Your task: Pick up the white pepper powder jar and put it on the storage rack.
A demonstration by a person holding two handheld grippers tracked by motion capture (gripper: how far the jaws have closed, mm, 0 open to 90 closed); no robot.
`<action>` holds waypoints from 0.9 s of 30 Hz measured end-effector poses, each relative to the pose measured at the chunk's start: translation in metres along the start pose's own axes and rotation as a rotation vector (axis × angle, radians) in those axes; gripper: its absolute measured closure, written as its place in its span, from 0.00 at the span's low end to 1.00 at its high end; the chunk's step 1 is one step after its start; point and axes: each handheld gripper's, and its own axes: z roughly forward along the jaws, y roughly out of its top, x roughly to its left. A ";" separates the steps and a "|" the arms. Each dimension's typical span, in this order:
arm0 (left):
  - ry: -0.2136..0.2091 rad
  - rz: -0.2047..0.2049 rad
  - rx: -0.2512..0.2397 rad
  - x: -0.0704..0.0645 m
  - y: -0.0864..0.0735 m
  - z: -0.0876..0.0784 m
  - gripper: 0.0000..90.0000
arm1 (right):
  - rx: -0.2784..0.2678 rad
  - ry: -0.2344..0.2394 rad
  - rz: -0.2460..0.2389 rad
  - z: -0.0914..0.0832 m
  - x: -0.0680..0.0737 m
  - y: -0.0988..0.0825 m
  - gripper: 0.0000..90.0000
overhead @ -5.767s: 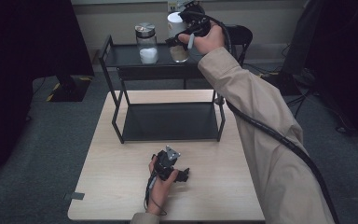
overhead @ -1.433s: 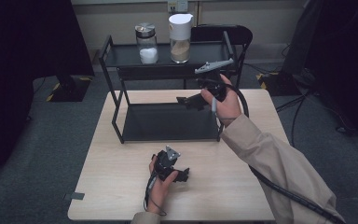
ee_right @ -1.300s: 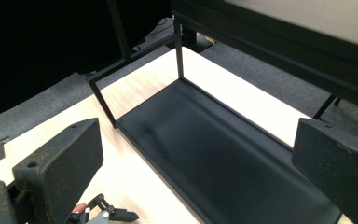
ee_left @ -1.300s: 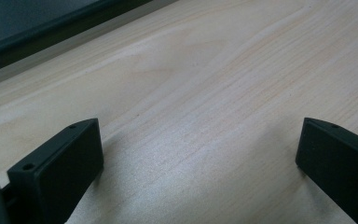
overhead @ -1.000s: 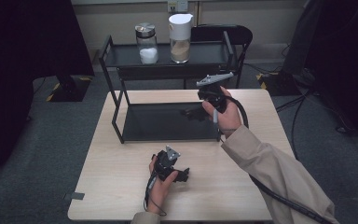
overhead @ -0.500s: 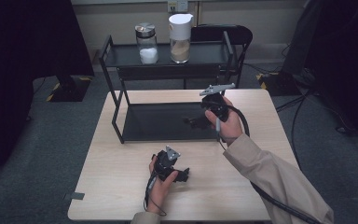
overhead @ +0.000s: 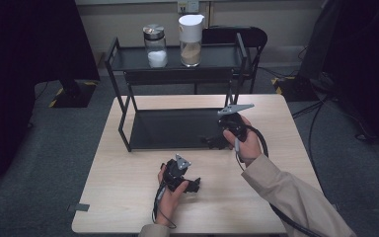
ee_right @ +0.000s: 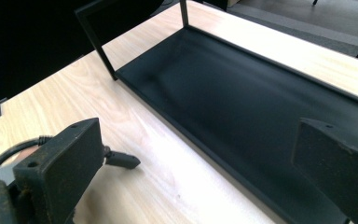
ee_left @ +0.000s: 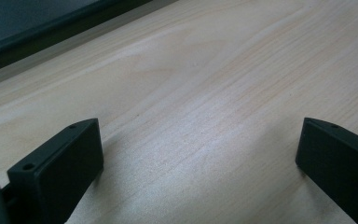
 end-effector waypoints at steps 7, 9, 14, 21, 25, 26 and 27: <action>0.000 -0.001 0.000 0.000 0.000 0.000 0.00 | 0.011 0.002 0.004 -0.001 -0.002 -0.018 0.01; 0.000 0.000 0.001 0.000 0.000 0.000 0.00 | 0.017 -0.001 0.008 -0.003 -0.004 -0.025 0.01; 0.000 0.000 0.001 0.000 0.000 0.000 0.00 | 0.040 -0.014 0.009 -0.005 -0.007 -0.038 0.01; -0.001 -0.001 0.000 0.000 0.000 0.000 0.00 | 0.047 -0.032 0.024 -0.009 -0.015 -0.057 0.01; 0.000 -0.001 0.001 0.000 0.000 0.000 0.00 | 0.044 -0.038 0.040 -0.013 -0.020 -0.065 0.01; 0.000 -0.001 0.001 0.000 0.000 0.000 0.00 | 0.042 -0.040 0.042 -0.014 -0.021 -0.067 0.01; 0.000 -0.001 0.001 0.000 0.000 0.000 0.00 | 0.042 -0.039 0.044 -0.014 -0.023 -0.069 0.01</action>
